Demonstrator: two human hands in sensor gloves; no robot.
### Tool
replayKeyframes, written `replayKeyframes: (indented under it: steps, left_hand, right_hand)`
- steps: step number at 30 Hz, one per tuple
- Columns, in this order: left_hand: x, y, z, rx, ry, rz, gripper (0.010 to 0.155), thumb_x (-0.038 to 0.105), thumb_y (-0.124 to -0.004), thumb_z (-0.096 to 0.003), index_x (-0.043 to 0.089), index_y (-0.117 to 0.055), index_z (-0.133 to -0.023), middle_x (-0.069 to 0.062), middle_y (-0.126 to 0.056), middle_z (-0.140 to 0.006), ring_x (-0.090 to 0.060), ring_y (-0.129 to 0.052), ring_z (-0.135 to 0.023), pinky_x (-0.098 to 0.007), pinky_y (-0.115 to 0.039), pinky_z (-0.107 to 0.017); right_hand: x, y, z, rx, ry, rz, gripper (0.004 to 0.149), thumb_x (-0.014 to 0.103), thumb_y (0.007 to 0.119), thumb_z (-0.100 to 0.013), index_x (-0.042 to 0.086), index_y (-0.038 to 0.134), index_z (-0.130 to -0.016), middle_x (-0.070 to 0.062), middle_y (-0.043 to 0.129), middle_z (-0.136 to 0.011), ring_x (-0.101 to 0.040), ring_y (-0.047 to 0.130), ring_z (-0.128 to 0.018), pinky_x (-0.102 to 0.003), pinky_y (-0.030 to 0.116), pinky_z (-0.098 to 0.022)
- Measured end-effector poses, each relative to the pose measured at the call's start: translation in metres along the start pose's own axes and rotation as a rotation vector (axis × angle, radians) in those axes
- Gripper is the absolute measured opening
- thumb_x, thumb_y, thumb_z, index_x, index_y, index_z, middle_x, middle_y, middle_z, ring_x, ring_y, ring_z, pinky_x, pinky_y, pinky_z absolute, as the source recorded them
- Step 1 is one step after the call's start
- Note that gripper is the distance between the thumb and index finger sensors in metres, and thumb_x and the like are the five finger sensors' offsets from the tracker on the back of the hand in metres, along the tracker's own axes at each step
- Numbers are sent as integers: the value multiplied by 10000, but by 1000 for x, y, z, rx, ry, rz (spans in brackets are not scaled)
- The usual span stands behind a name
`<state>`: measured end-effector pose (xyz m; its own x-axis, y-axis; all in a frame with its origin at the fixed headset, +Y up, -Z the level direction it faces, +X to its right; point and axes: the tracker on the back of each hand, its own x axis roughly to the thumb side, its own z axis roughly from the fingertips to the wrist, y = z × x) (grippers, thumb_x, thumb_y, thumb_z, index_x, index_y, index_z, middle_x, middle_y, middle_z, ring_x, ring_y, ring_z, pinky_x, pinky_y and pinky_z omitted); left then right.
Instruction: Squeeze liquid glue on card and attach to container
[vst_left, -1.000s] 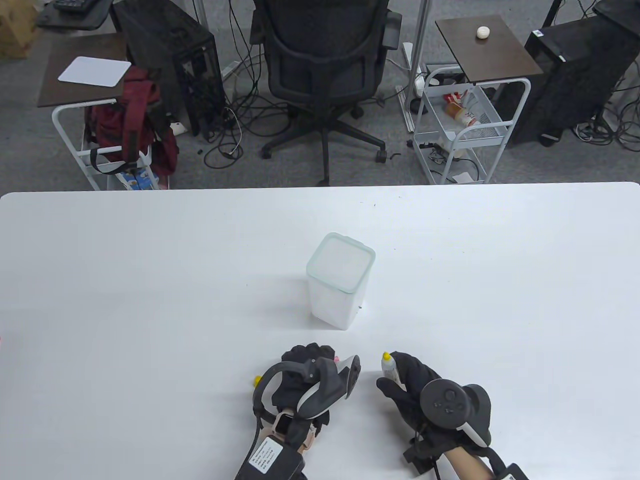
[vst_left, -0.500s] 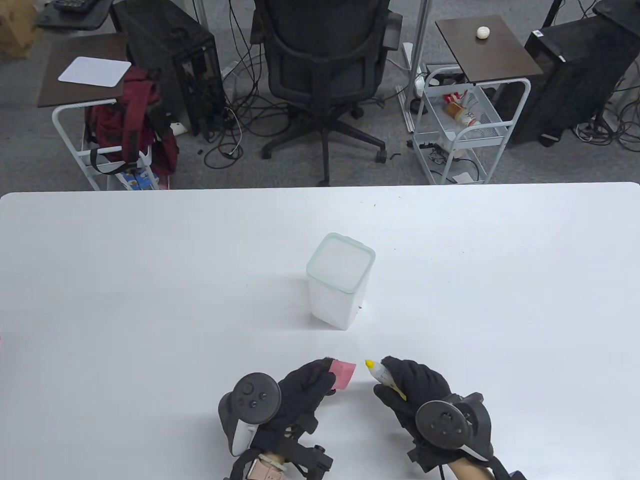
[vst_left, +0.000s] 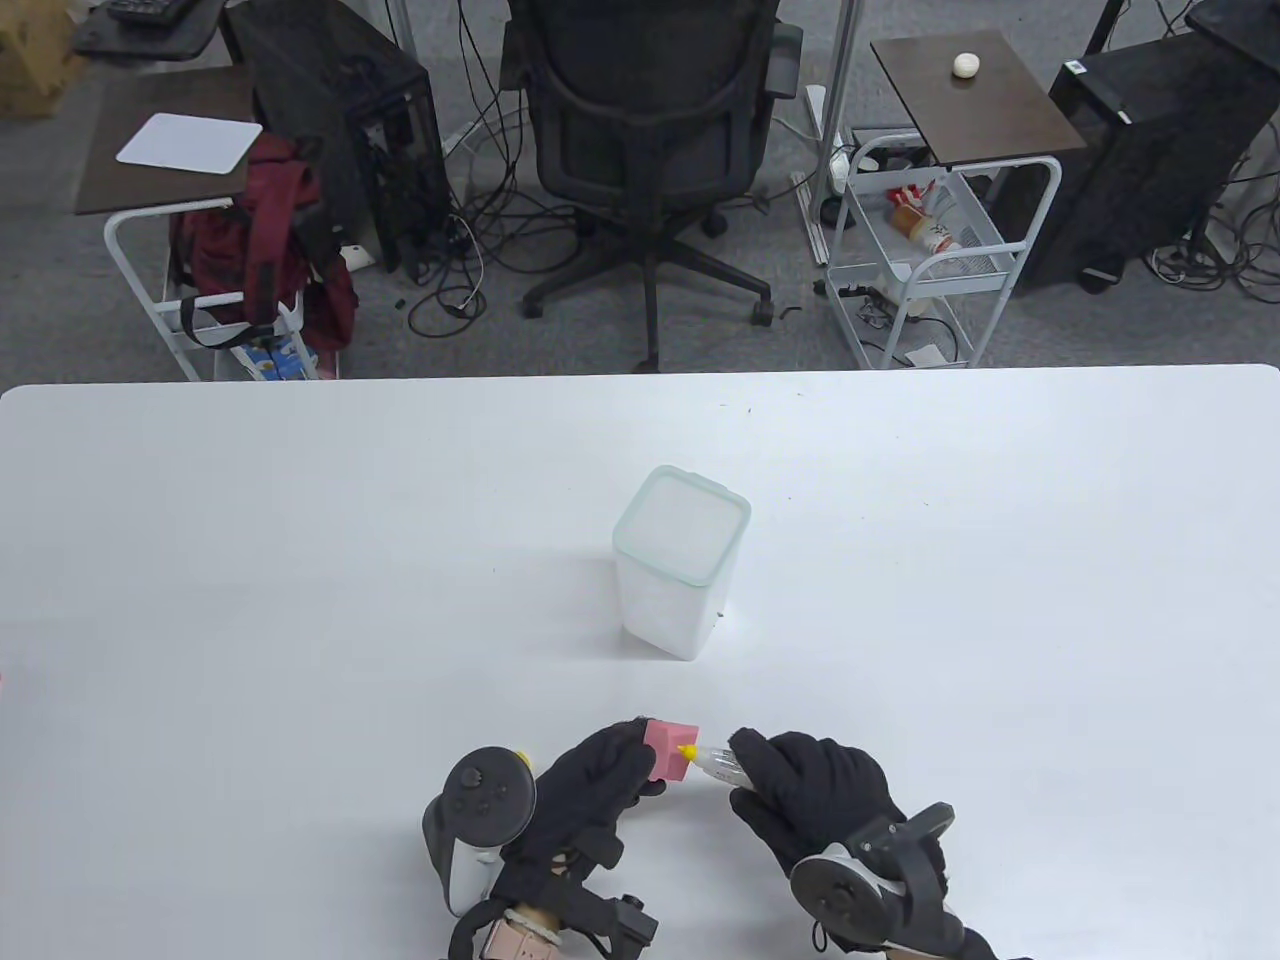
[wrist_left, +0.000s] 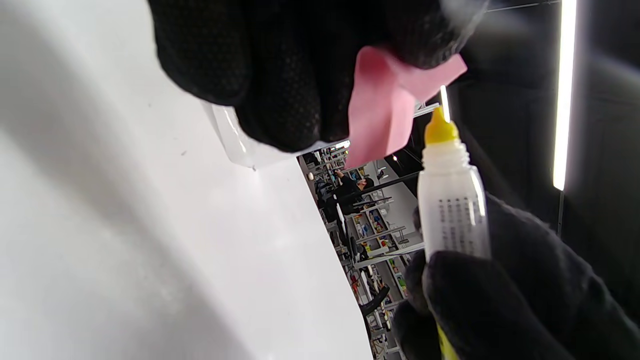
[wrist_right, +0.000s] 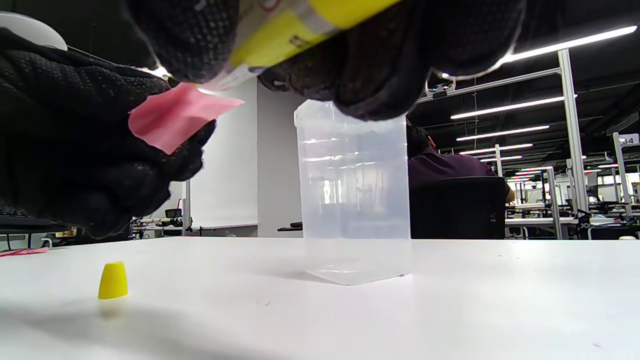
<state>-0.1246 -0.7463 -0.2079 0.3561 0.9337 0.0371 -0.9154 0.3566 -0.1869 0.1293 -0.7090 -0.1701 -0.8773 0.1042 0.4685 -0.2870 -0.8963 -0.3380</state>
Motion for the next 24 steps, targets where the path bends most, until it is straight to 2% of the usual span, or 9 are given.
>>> replayKeyframes:
  steps: [10, 24]
  left_hand:
    - [-2, -3, -1, -39, 12, 38, 439, 455, -707, -529, 244, -830, -893, 19, -997, -787, -208, -1036, -660, -389, -846, -535]
    - [-4, -7, -3, -76, 30, 76, 440, 455, -704, -533, 239, -831, -894, 16, -996, -787, -210, -1034, -662, -391, -844, -537]
  right_hand:
    - [15, -6, 4, -74, -77, 132, 520, 491, 676, -548, 189, 737, -966, -39, 854, -755, -182, 913, -479, -430, 776, -474]
    - [24, -5, 7, -83, -109, 254, 521, 485, 703, -533, 175, 754, -949, -38, 861, -740, -179, 911, -471, -425, 773, -474]
